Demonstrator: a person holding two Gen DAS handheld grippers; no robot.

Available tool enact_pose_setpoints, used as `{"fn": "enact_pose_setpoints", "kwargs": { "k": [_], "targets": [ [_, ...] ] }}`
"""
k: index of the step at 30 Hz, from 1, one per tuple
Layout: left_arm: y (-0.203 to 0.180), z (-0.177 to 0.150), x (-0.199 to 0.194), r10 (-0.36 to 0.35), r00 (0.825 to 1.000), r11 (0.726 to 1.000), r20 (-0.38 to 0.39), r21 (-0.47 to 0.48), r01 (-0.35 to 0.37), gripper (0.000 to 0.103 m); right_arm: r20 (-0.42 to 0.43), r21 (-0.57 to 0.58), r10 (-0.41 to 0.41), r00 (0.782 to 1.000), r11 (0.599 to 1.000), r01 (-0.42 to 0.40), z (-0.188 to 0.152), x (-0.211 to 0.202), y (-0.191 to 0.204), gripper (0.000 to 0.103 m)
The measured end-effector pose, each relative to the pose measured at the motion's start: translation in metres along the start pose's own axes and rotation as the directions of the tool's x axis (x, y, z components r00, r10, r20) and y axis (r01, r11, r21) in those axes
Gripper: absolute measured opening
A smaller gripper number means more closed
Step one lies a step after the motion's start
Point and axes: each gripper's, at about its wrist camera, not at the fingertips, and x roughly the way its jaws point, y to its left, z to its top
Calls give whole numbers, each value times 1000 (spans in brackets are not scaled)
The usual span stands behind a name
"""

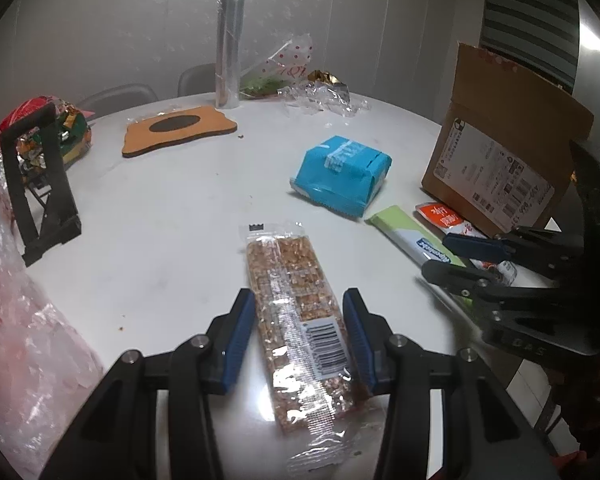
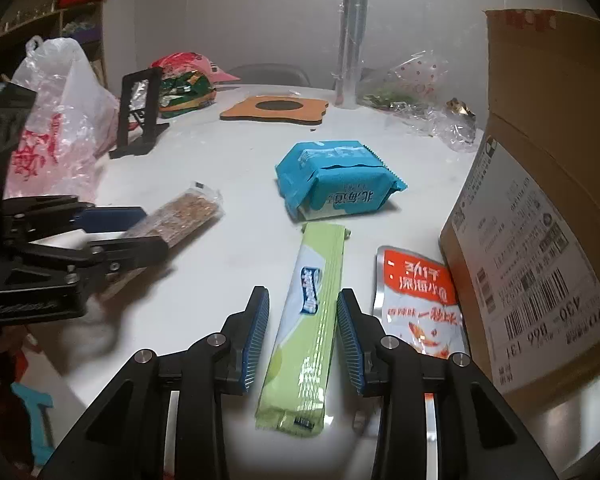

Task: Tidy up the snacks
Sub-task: 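Grasp the seed bar with left tool while right tool grasps the green wafer stick, then carry both bars into the cardboard box and open both tools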

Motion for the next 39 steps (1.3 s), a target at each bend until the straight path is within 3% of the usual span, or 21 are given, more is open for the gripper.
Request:
{"fn": "enact_pose_setpoints", "kwargs": {
  "k": [2,4,11,16,23,25,39],
  "targets": [
    [1,2,-2,-1,1000,1000,8,-1,1,42,-9,4,-5,1000,1000,5,1,4,0,29],
    [2,5,-5,7,1000,1000,17,1,-7,27,-10,9,-11,1000,1000,12,2,7,-2,24],
    [1,10,-6,23,1000,1000,3,7,-23,28,1,-4,5,1000,1000,-5,5,1,-1,23],
    [0,-1,4,-15,999,999,-35,-35,14,54,-3,-12,15,1000,1000,-15,3,1,-2,23],
    [-18,-3,15,45,998,999,-36,17,-45,53,-4,-15,24,1000,1000,-24,1,2,-2,23],
    [-25,-4,16,91,995,994,-29,64,-89,42,-1,-16,26,1000,1000,-26,0,2,-2,23],
    [-18,-3,6,80,997,996,5,46,-80,39,9,-39,58,998,998,-58,6,-5,-1,23]
  ]
}}
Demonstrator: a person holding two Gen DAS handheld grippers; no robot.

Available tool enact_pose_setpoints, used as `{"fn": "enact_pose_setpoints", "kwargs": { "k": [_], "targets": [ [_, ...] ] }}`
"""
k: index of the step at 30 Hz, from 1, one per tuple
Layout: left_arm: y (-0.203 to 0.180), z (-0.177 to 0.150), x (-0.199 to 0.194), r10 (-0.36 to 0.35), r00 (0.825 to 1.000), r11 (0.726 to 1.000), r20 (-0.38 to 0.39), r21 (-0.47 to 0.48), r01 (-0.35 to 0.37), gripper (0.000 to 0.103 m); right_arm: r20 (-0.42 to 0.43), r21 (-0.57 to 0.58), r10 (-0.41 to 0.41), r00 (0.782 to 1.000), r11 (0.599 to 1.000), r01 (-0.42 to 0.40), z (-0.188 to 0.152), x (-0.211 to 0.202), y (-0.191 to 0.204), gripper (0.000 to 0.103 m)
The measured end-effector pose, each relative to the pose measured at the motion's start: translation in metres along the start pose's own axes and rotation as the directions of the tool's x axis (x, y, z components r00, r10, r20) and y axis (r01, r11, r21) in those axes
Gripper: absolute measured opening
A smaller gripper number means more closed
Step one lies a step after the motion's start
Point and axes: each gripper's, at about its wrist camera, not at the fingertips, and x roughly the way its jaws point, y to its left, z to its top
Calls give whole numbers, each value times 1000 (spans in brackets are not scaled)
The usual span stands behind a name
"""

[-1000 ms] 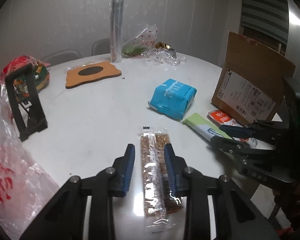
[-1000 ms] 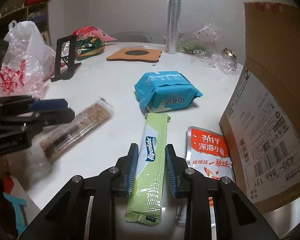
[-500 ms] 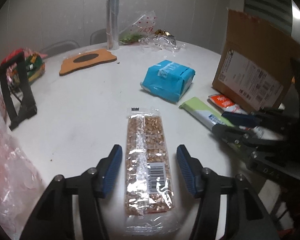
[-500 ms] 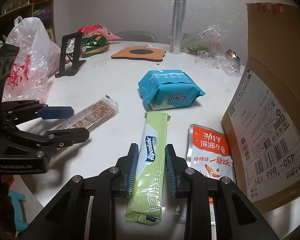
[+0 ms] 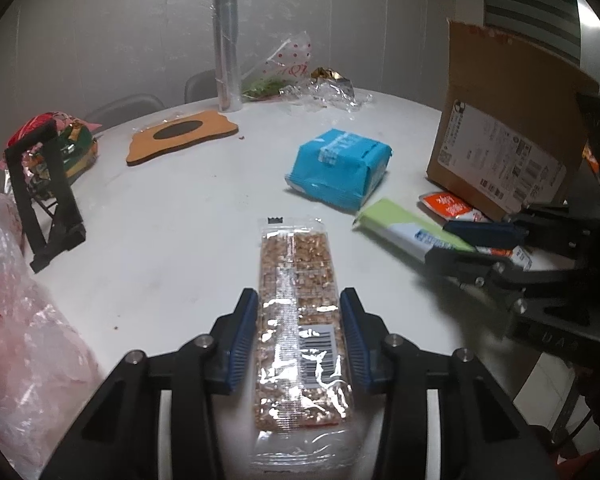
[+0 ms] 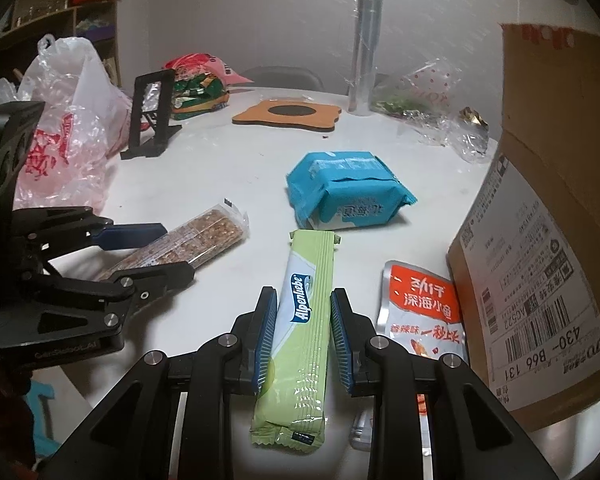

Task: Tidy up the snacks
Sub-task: 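Carry both bars into the cardboard box and open both tools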

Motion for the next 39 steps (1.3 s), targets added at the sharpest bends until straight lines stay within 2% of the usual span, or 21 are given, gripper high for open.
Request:
{"fn": "enact_pose_setpoints", "kwargs": {
  "k": [4,13,21,28,34,39],
  "targets": [
    [6,2,-5,5,1000,1000,15,-14,-4,39,-30,-7,35,999,999,-35,0,6,2,23],
    [12,9,-18,15,999,1000,46,-22,-15,39,-31,-4,34,999,999,-34,1,6,2,23],
    [13,7,-16,11,999,999,38,-34,-10,39,-50,-16,14,999,1000,-15,-4,12,3,27],
    [15,9,-19,15,999,999,48,-36,-13,39,-52,-12,8,999,1000,-9,-3,18,1,23],
    [15,27,-48,22,992,999,124,-34,-18,39,7,-35,29,1000,999,-29,7,-3,6,23],
    [2,58,-88,26,972,1000,234,-1,-26,39,101,-55,87,991,995,-82,29,-48,7,23]
  ]
}}
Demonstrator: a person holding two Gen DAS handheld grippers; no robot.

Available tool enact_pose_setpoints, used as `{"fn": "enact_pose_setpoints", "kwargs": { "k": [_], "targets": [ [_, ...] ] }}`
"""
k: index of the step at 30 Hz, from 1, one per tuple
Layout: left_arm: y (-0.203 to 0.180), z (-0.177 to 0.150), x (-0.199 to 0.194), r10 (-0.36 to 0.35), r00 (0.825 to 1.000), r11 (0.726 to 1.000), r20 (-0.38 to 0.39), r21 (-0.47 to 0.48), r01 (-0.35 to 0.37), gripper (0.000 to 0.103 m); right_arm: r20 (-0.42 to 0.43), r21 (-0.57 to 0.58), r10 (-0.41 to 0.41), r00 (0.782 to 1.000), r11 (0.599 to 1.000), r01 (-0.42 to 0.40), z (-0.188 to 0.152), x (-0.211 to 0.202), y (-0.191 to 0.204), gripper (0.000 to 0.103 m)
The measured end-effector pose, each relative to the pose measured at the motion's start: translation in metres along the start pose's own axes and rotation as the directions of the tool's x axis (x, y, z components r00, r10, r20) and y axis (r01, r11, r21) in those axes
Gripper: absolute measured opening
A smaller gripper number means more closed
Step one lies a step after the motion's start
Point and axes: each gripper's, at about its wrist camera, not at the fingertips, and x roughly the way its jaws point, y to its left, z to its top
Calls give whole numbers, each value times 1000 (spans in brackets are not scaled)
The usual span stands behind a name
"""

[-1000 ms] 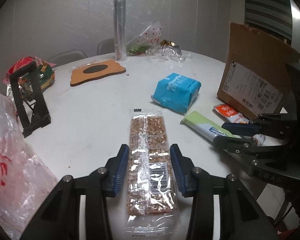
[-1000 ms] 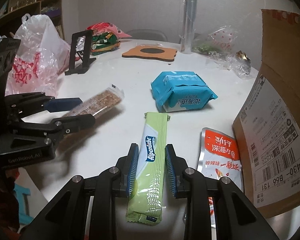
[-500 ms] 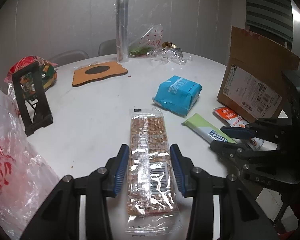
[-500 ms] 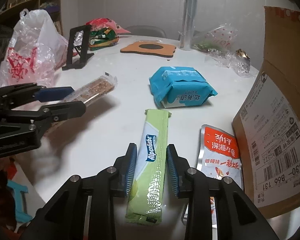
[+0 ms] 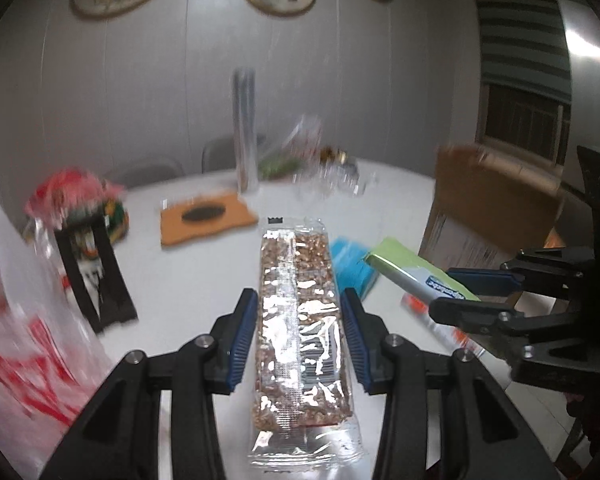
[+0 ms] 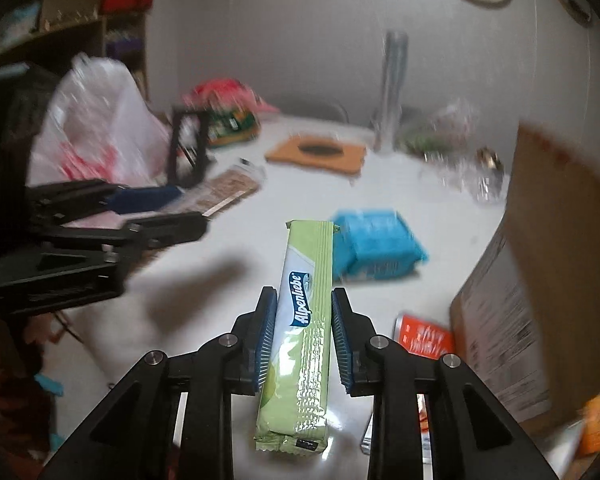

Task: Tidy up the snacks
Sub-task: 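Carry both bars into the cardboard box and open both tools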

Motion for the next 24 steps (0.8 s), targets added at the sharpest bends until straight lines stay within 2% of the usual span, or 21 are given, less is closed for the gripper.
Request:
{"fn": "enact_pose_setpoints", "kwargs": {
  "k": [5,8,10,11,14,15,17,20,24],
  "targets": [
    [-32,47,-25,-44,993,997,112,67,37,39,122,0,25,992,1000,-26,28,-62,-14,23],
    [-62,78,-32,-117,981,987,154,125,98,39,178,12,21,984,1000,-23,36,-95,-31,23],
    [-86,97,-32,-165,973,974,161,180,135,39,217,23,-21,976,1000,17,39,-118,-46,23],
    [-98,105,-29,-197,969,966,152,202,165,39,231,33,-47,972,999,40,39,-129,-56,23],
    [-133,128,-10,-328,940,923,90,241,300,39,232,82,-99,968,993,81,34,-150,-90,23],
    [-144,135,-2,-345,936,913,69,254,318,39,223,104,-106,969,991,85,31,-153,-103,23],
    [-166,143,14,-361,932,899,24,275,341,39,196,130,-130,972,986,106,25,-155,-122,23],
    [-197,149,46,-396,915,870,-83,284,402,39,135,157,-161,978,978,139,10,-148,-149,23],
    [-223,148,78,-372,911,860,-177,304,410,39,68,179,-135,989,976,121,-1,-129,-174,23]
  ]
}}
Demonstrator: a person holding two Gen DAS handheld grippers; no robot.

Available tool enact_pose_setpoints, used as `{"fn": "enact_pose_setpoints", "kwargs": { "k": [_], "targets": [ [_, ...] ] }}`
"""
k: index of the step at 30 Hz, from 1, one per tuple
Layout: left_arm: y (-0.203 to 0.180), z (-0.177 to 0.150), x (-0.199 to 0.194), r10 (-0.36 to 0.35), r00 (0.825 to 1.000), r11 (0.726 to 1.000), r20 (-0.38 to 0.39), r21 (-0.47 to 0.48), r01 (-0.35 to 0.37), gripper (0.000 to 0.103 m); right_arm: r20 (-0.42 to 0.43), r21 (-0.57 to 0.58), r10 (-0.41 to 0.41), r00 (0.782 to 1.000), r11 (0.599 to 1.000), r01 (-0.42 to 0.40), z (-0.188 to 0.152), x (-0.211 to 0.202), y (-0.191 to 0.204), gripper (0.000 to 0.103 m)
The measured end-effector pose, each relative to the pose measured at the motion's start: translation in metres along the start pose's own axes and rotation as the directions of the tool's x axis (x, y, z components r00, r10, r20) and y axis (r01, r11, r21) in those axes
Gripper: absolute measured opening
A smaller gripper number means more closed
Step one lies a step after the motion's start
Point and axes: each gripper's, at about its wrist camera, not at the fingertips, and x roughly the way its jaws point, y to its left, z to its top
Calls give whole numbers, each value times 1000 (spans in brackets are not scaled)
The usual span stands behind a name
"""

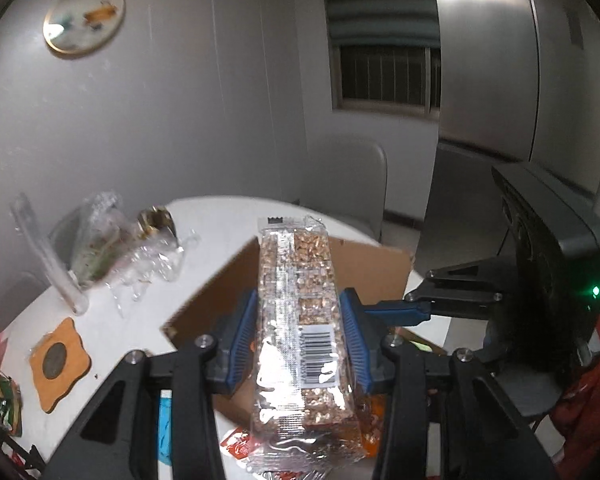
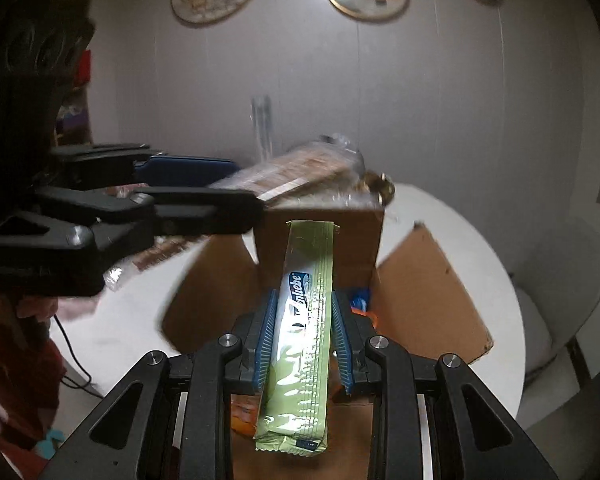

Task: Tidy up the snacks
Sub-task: 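Carry both bars into the cardboard box and open both tools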

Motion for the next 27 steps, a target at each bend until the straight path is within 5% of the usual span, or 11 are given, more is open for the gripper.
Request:
{"fn": "enact_pose_setpoints", "kwargs": {
  "k": [11,18,23,27],
  "targets": [
    [-2,3,57,-1,984,1000,-180,15,4,39,-120,-16,56,991,998,-59,-3,47,-21,23],
    [2,-5,68,10,977,1000,-212,6,-9,40,-173,-39,56,983,997,-64,0,73,-21,25],
    [1,-5,58,38,984,999,-173,15,-36,66,-171,-44,43,984,998,-51,0,74,-21,48],
    [-2,-5,43,41,991,999,-128,14,-39,84,-162,-50,49,985,997,-58,0,64,-18,53]
  ]
}}
